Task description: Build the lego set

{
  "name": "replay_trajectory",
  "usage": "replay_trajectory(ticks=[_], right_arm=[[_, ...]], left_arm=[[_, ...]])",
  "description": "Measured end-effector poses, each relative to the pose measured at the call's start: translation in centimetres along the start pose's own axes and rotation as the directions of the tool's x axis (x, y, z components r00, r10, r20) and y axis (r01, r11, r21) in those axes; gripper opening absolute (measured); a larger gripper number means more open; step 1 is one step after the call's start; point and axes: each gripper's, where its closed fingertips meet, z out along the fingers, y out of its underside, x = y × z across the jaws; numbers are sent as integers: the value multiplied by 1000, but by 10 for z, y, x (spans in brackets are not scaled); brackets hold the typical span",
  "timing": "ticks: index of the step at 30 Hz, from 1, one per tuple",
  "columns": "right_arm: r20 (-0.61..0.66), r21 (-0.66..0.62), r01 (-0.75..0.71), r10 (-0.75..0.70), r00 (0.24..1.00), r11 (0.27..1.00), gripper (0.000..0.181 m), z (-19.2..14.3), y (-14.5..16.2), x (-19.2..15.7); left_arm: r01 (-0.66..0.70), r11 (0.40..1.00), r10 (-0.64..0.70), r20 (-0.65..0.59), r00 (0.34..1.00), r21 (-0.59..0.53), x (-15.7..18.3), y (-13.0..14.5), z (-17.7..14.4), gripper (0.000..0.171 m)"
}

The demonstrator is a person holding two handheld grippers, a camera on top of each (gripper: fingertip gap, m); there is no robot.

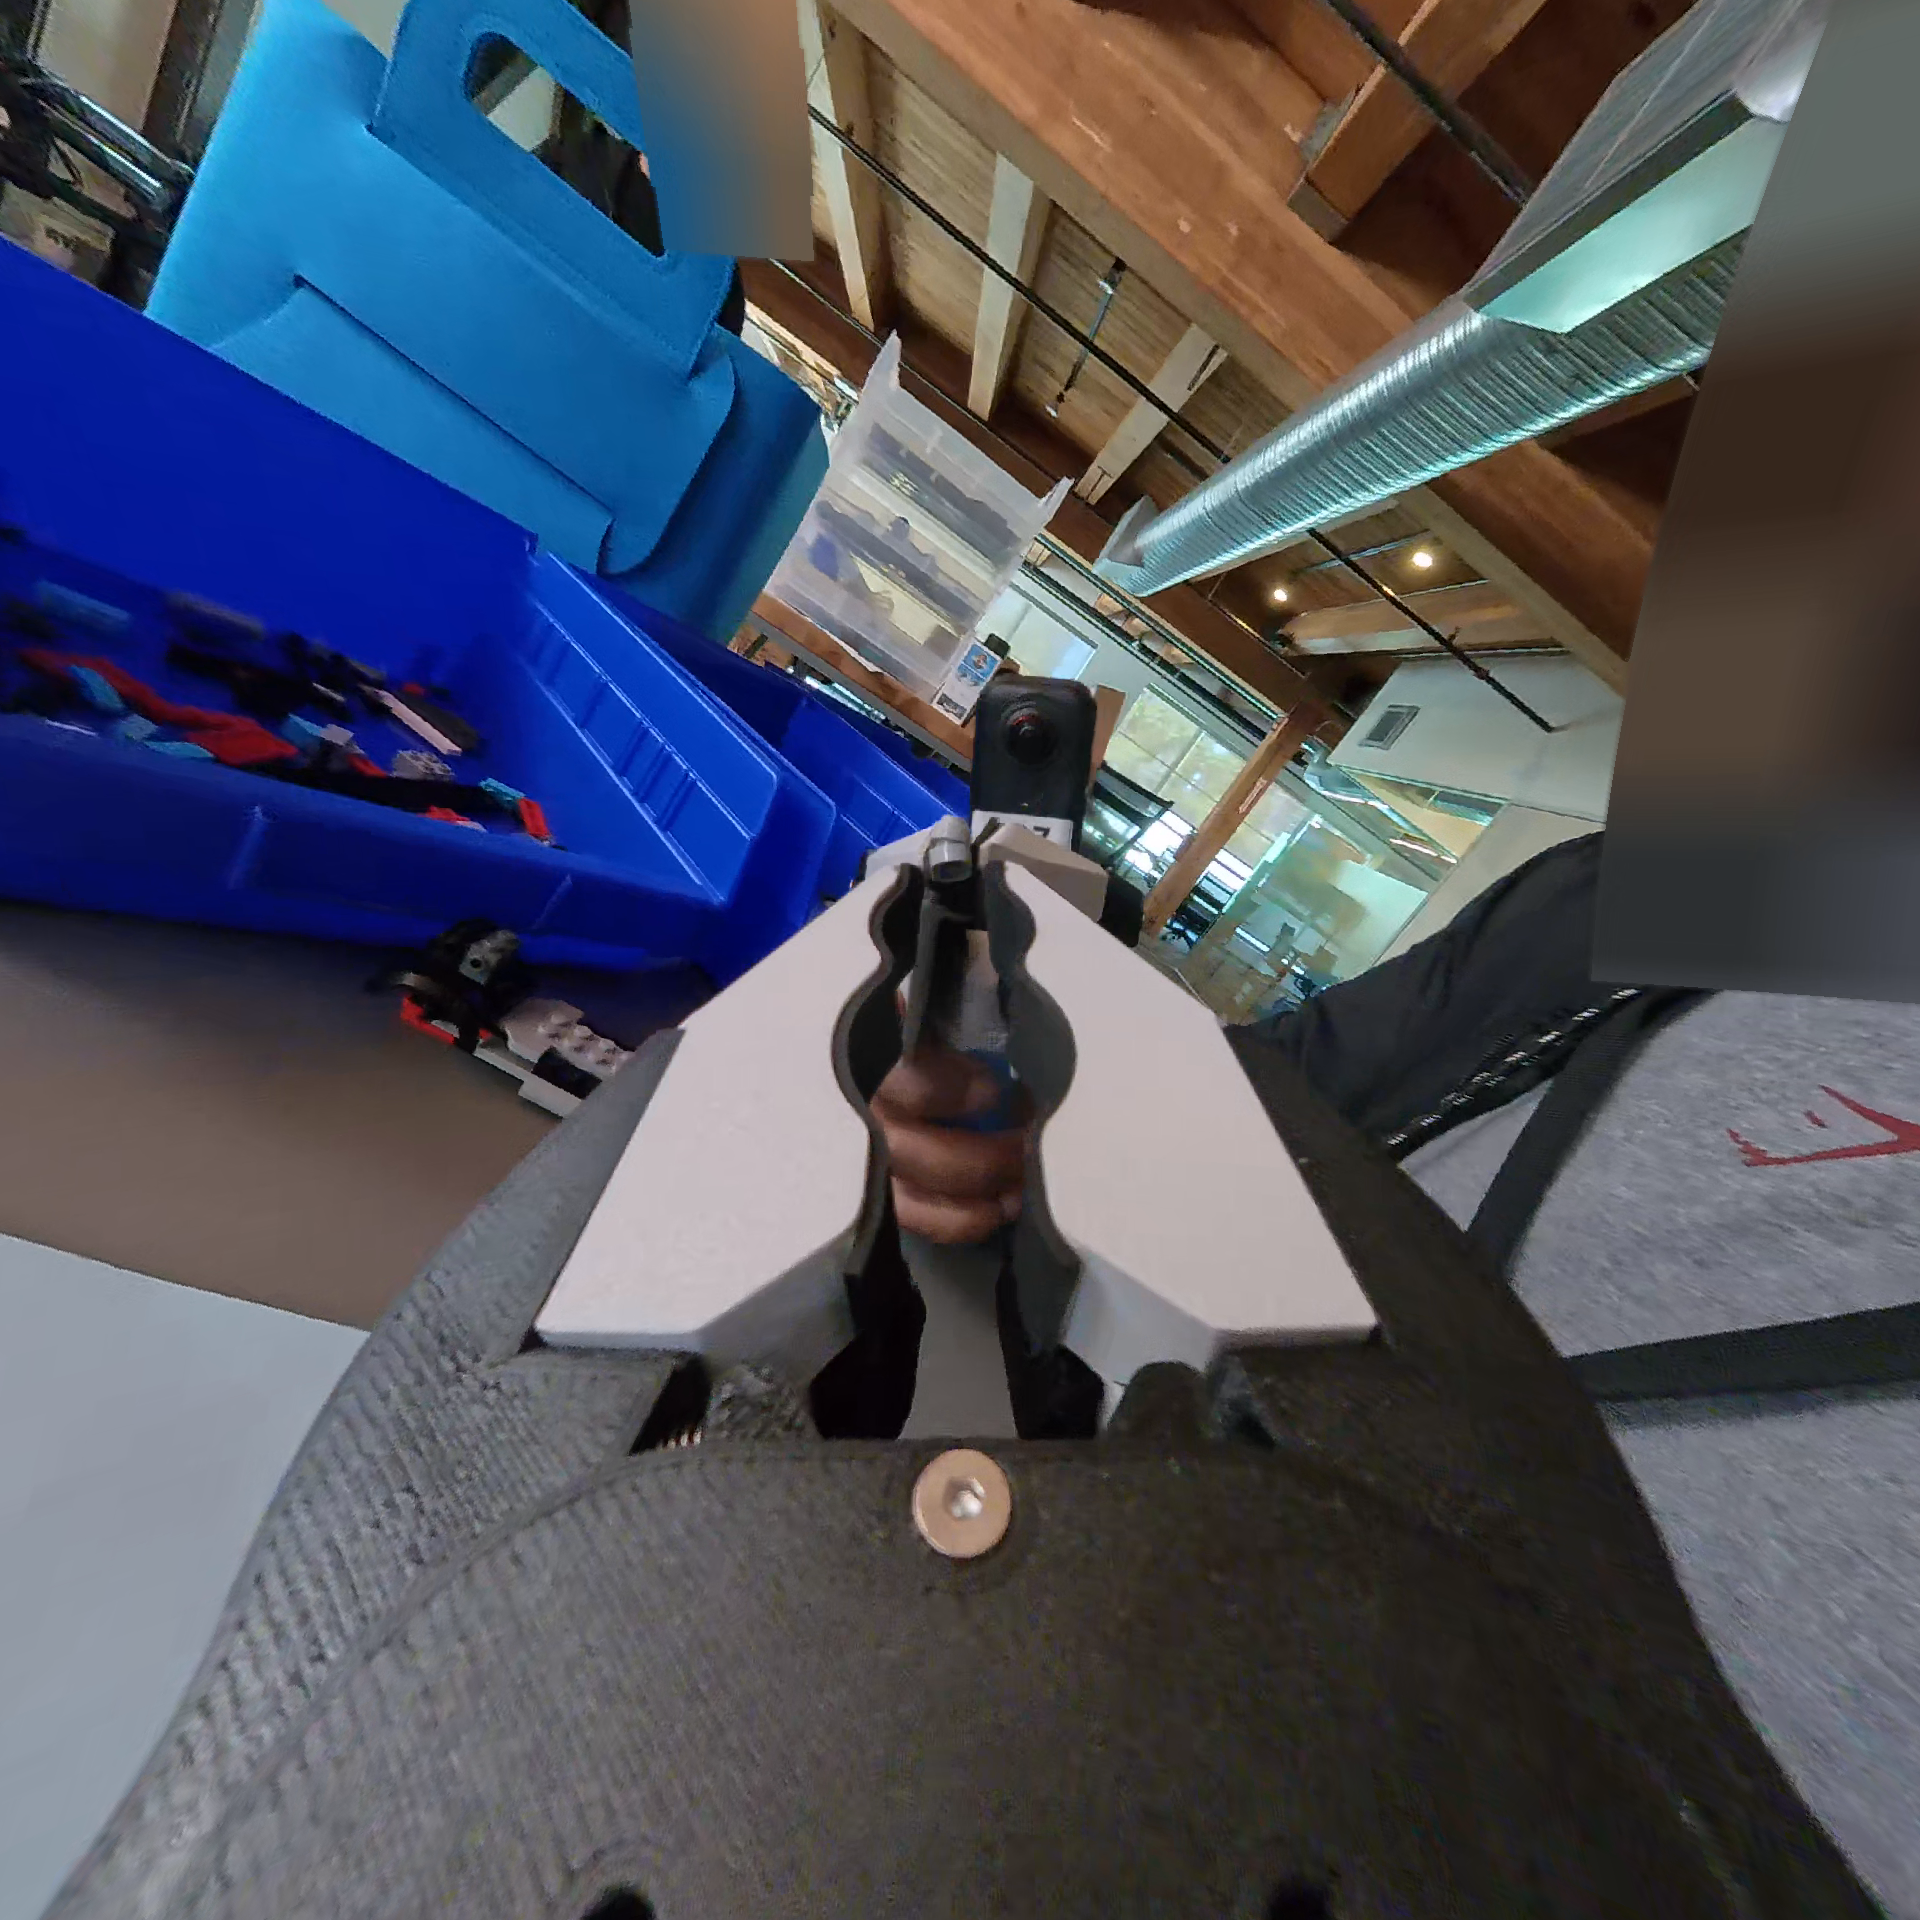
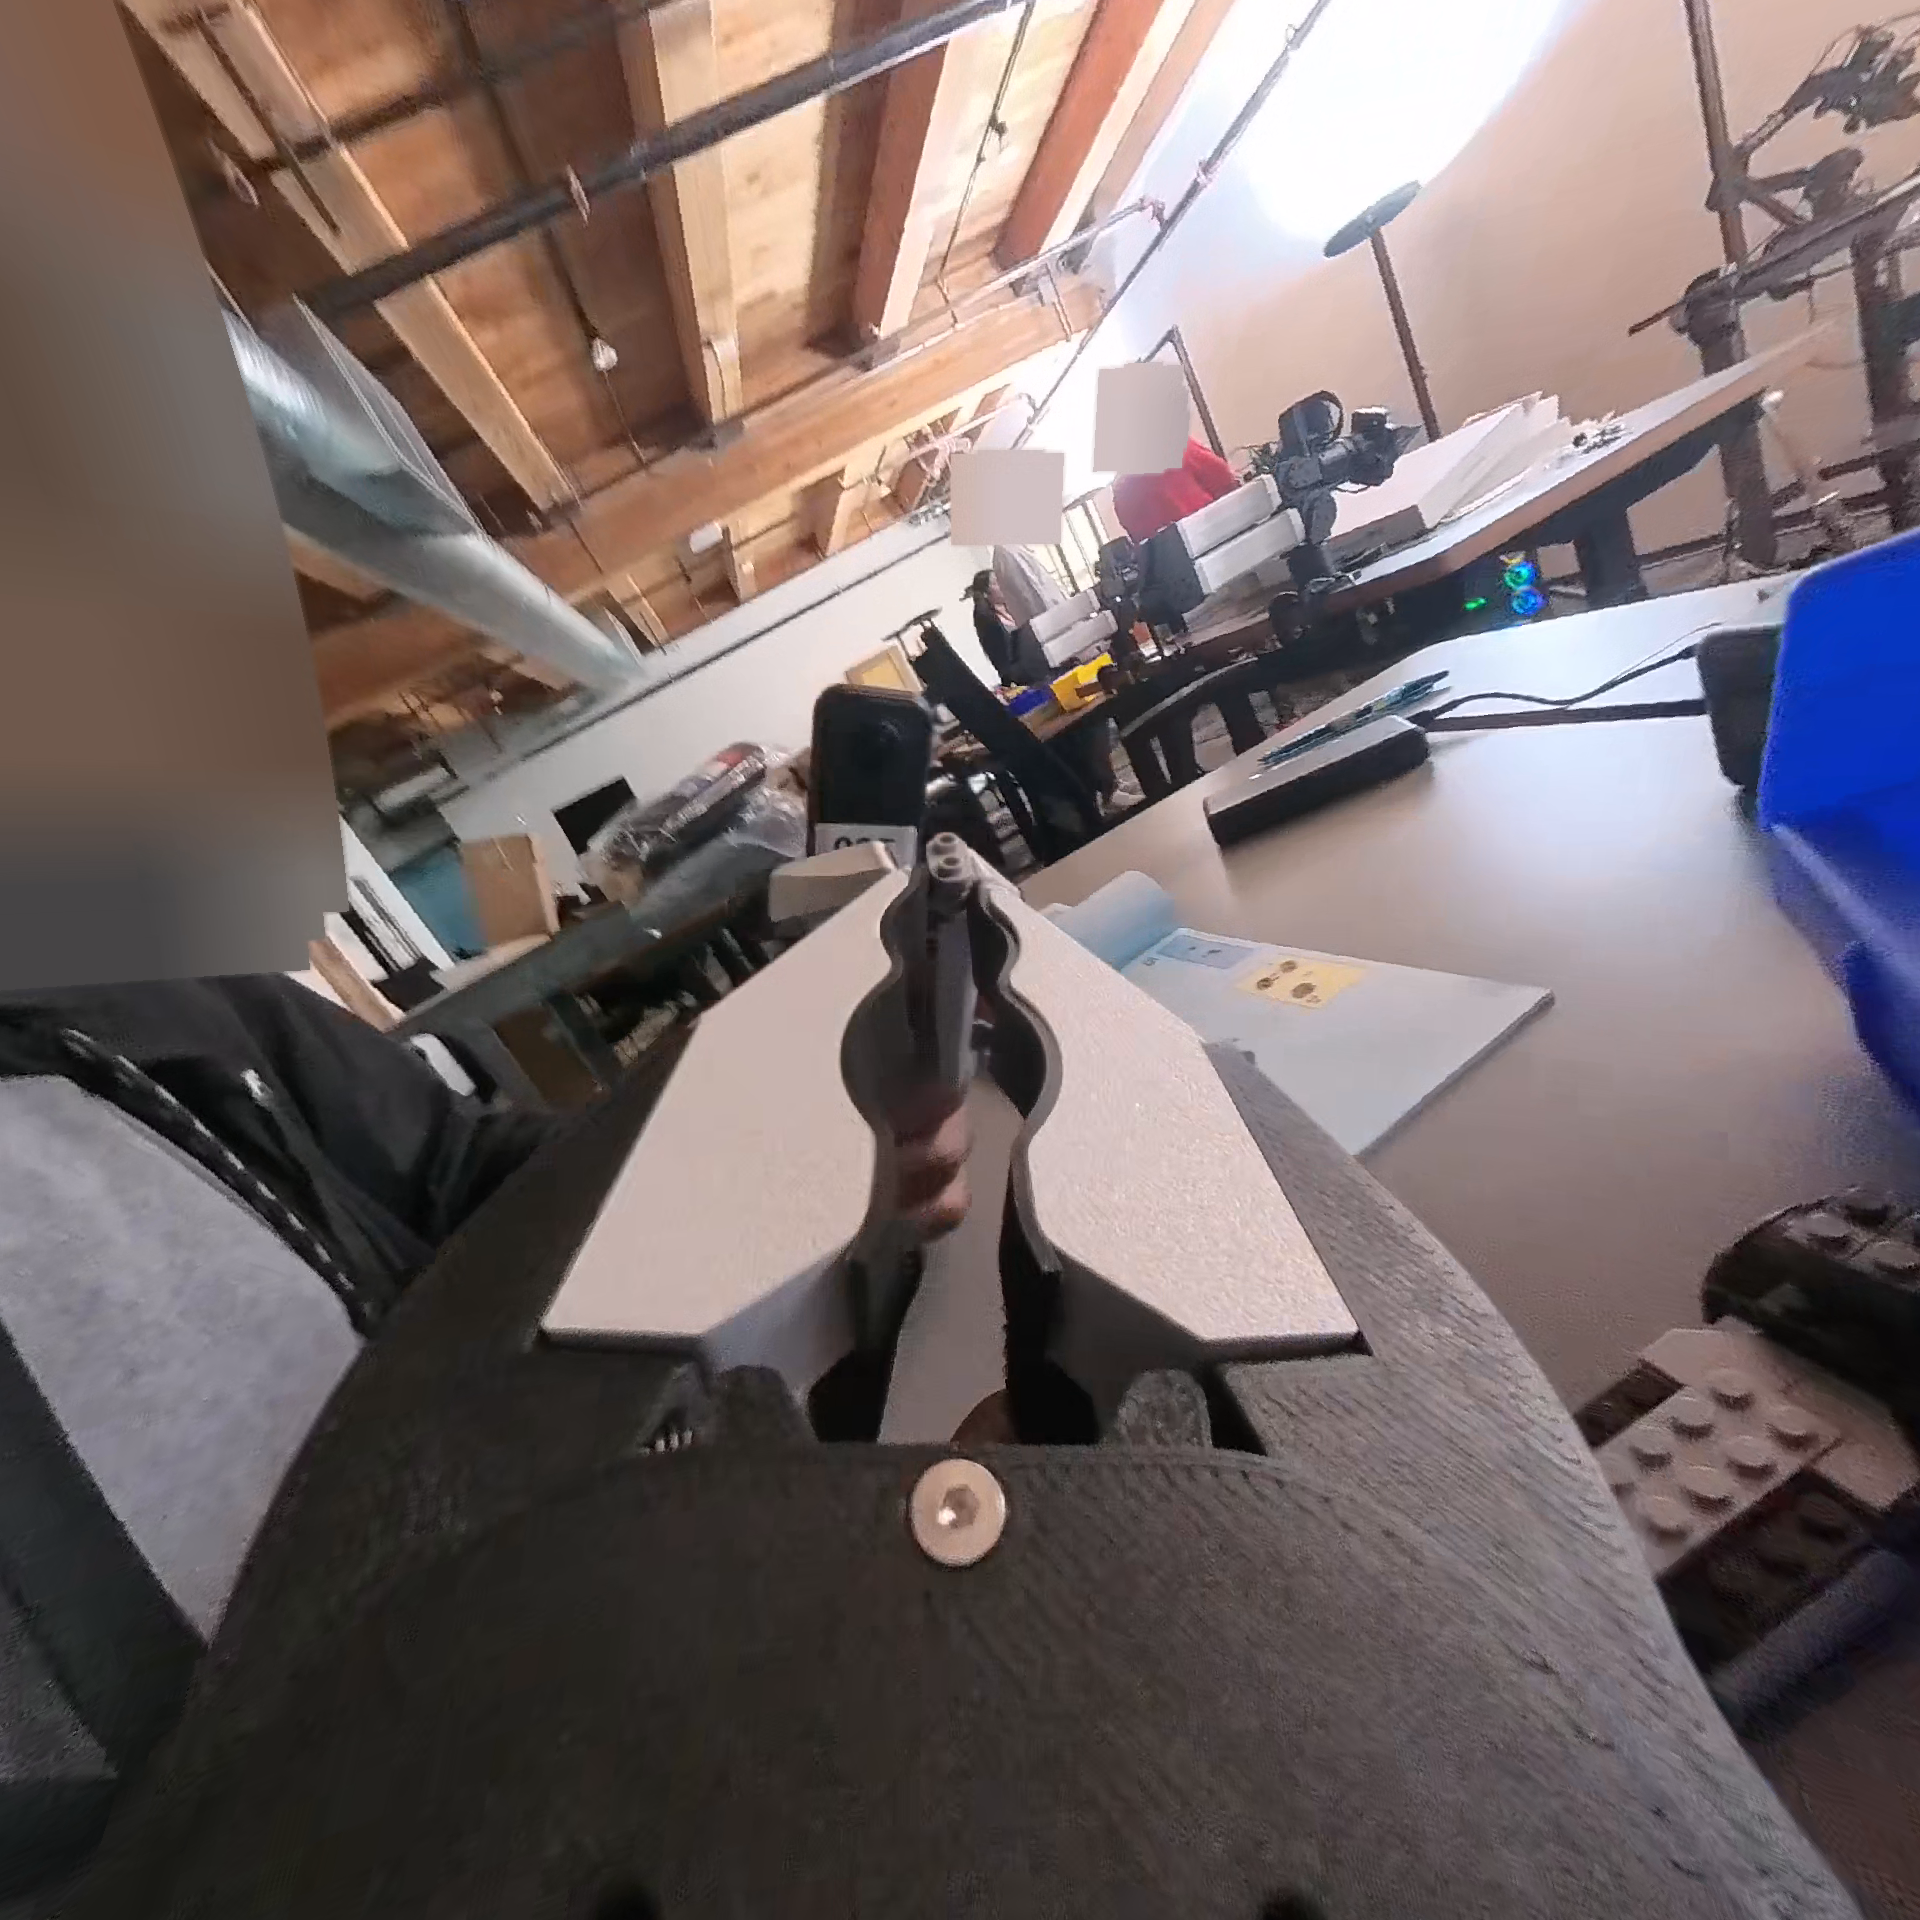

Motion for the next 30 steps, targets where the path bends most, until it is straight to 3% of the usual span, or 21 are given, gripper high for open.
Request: replay_trajectory(ticks=[10, 16, 30], right_arm=[[14, 25, -3, 2, 1000, 1000, 9, -3, -1, -5], [30, 11, 40, -40, 999, 999, 9, -3, 0, -8], [26, 21, 48, -49, 998, 999, 9, -4, 0, -8]], left_arm=[[-11, 1000, 11, -12, 1000, 23, 3, -1, 1, 8], [-114, 993, 114, 15, 993, 3, 4, 0, 1, 8], [-26, 999, 27, -28, 999, 26, 6, -1, 1, 8]])
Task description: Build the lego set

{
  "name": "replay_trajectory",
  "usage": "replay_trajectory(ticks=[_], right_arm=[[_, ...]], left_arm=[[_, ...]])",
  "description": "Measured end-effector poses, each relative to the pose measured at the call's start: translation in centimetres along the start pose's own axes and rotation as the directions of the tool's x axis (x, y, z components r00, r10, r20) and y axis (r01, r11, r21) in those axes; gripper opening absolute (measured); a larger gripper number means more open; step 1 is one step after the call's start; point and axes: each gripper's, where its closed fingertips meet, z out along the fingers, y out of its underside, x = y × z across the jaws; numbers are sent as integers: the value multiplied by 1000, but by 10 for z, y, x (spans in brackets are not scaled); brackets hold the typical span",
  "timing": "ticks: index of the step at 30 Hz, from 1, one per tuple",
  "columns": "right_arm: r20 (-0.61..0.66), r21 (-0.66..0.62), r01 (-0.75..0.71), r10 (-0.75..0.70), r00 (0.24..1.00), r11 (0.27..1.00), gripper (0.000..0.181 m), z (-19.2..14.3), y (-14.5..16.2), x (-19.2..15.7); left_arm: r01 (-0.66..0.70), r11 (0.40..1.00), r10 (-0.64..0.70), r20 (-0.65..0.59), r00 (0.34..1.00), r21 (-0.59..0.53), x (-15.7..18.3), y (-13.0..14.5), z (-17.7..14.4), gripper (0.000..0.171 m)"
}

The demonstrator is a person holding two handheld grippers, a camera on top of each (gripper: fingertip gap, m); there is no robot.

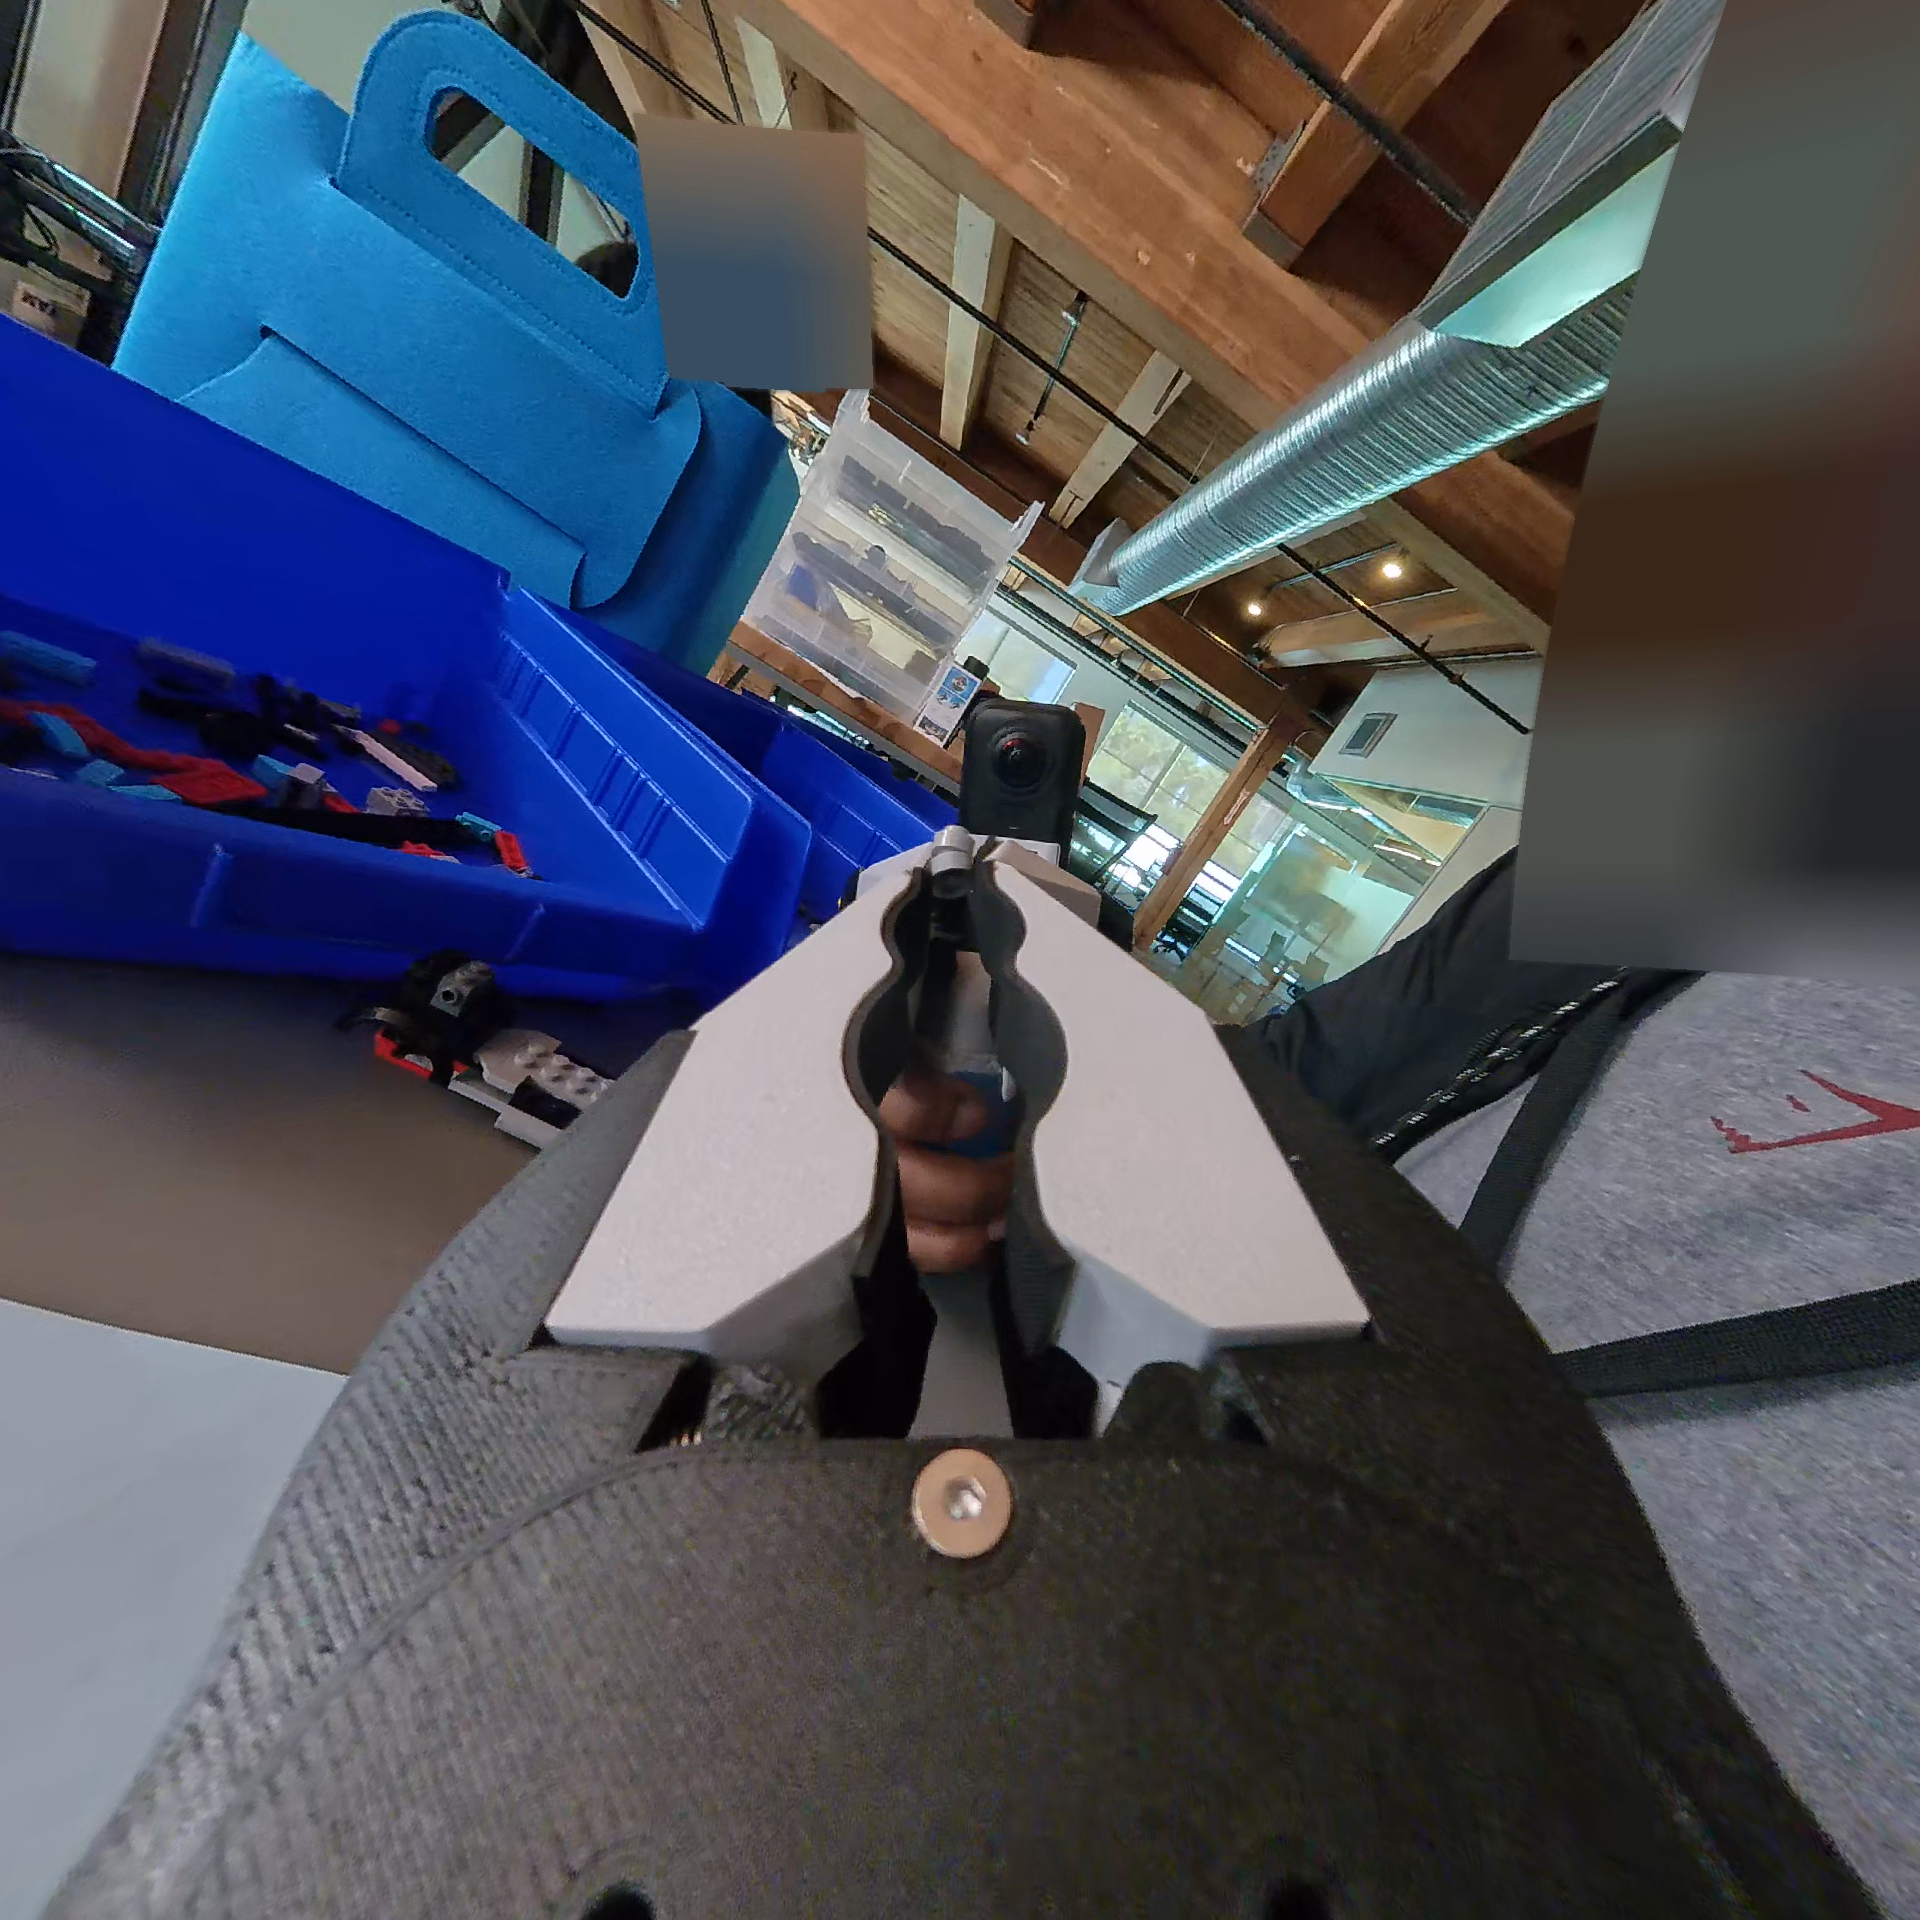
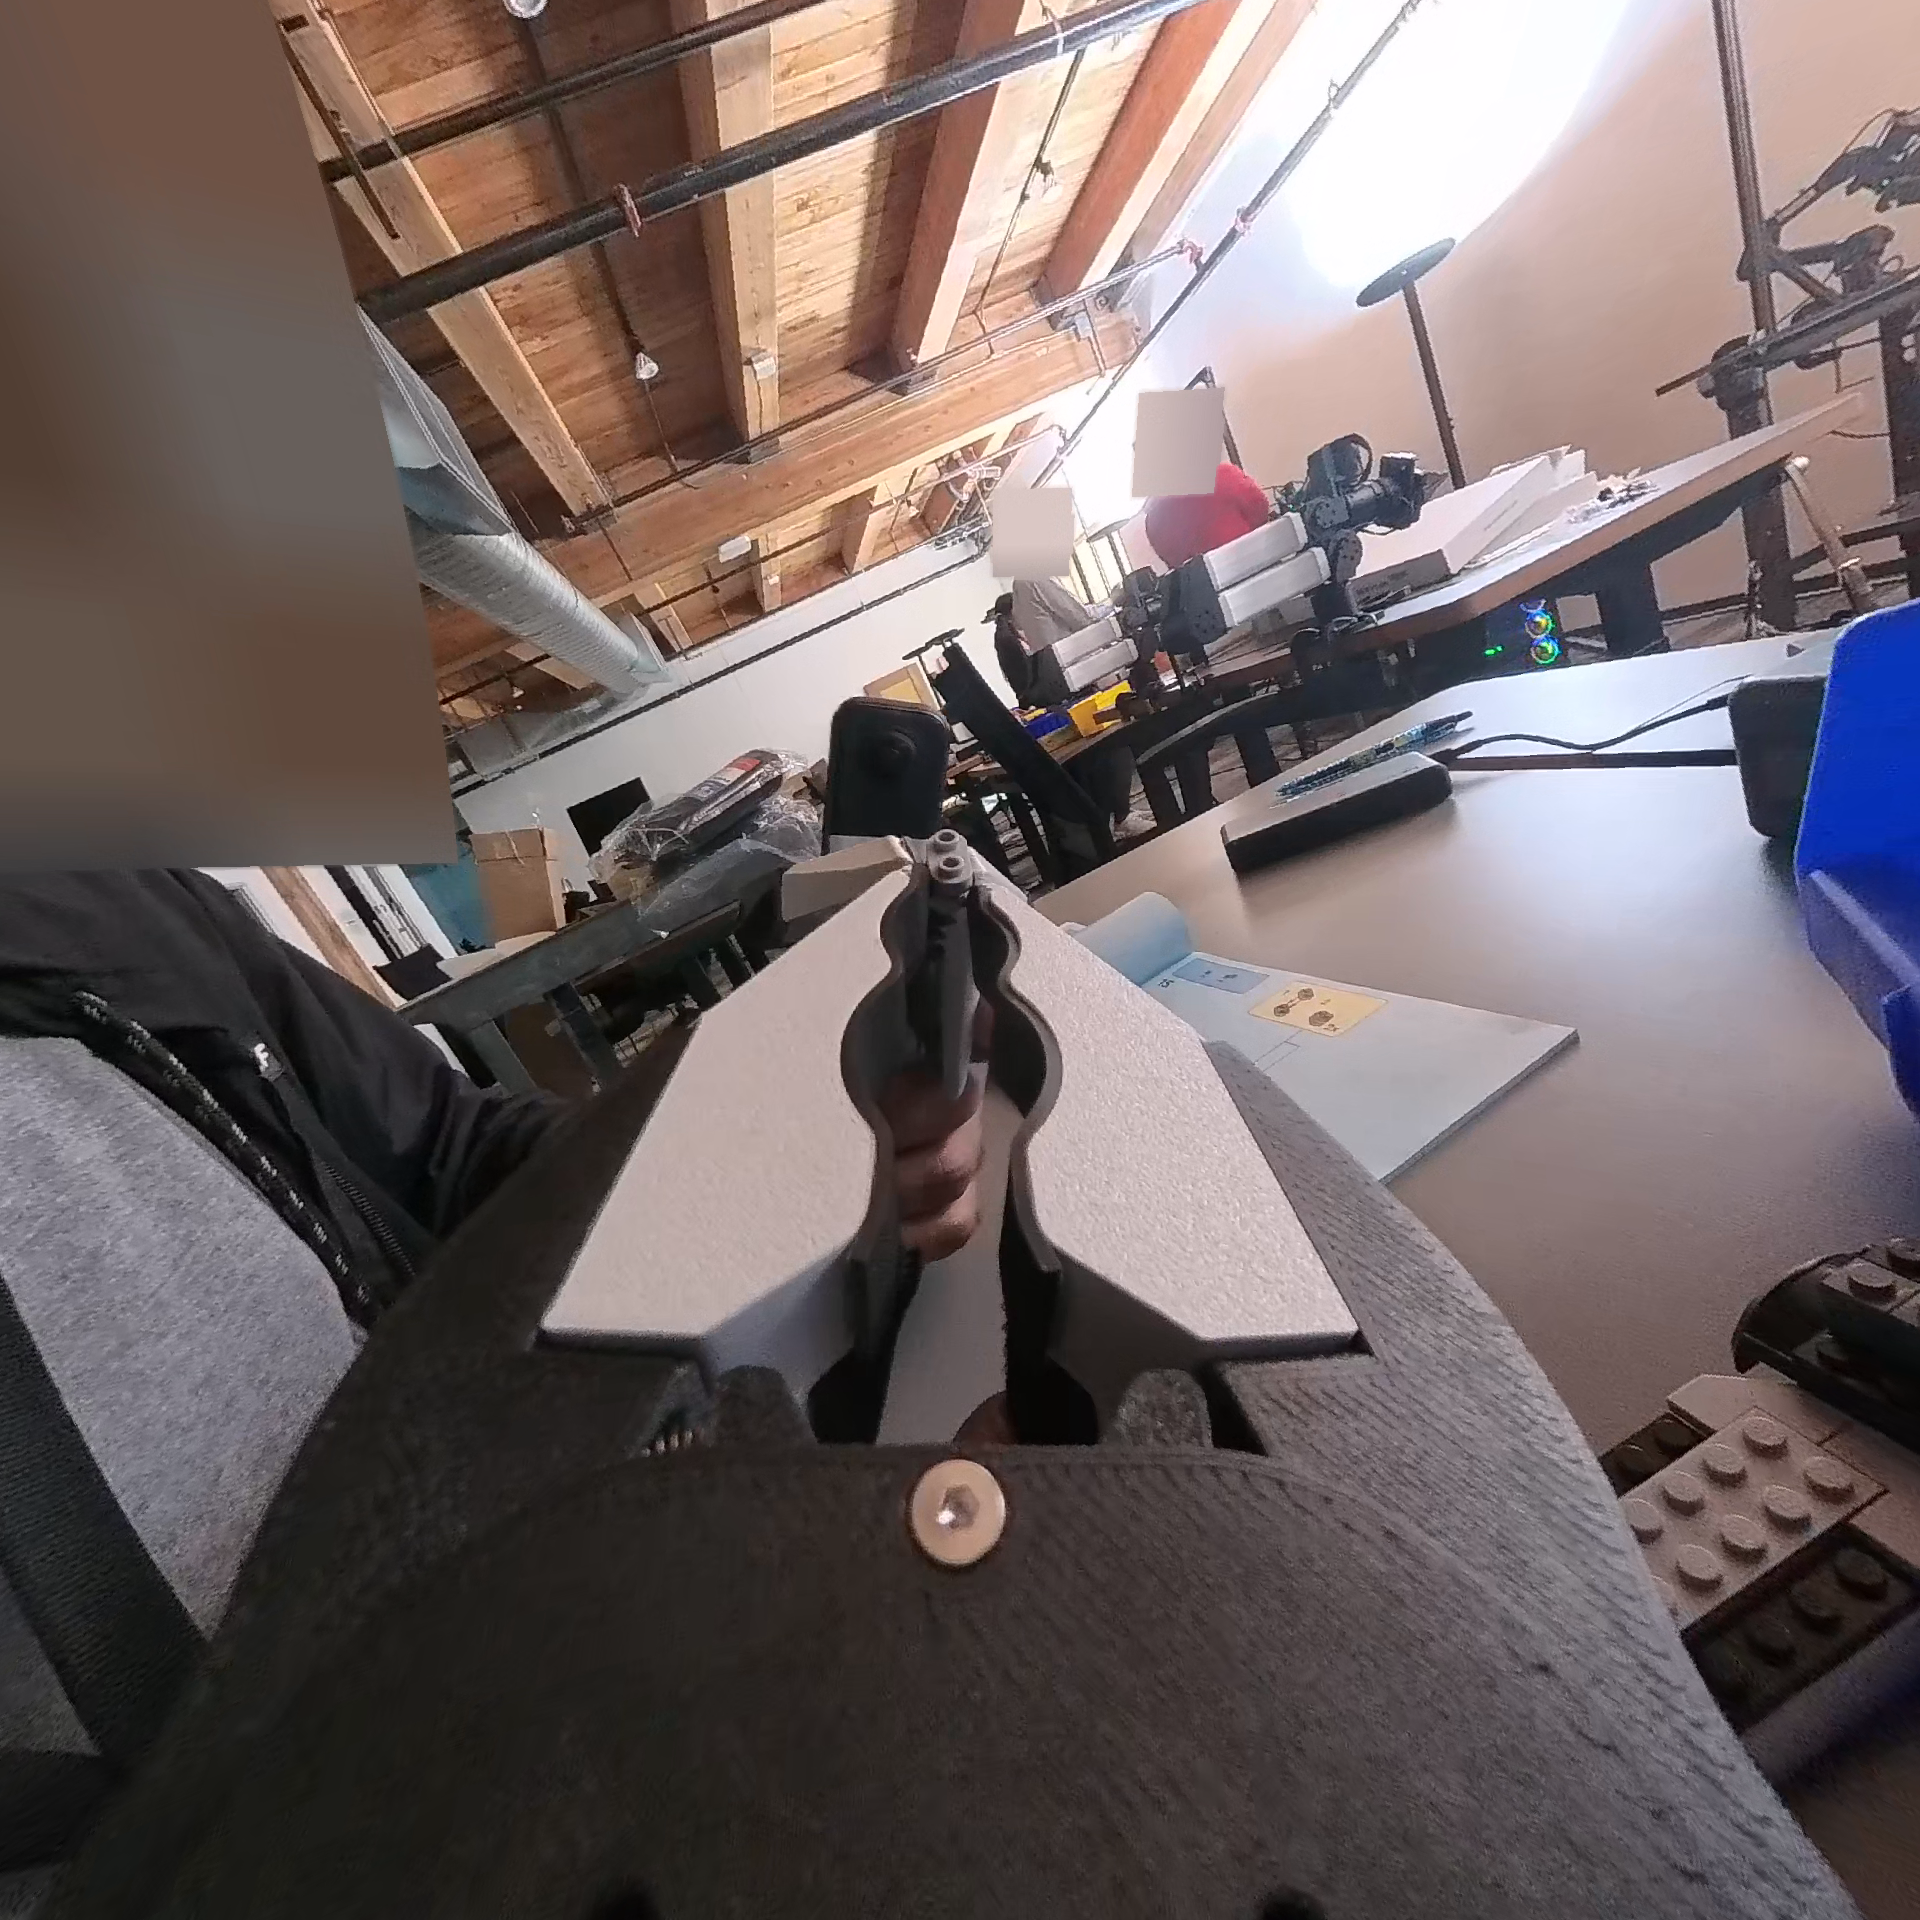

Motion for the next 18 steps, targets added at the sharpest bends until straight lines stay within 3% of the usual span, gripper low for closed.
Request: replay_trajectory(ticks=[12, 18], right_arm=[[29, -54, 48, -47, 998, 997, 13, -3, 0, -2], [63, -114, 150, -144, 988, 982, 15, -8, -2, -5]], left_arm=[[-129, 990, 130, 16, 991, -53, 3, 1, -3, 8], [-290, 941, 299, 25, 954, -176, 6, 9, -5, 8]])
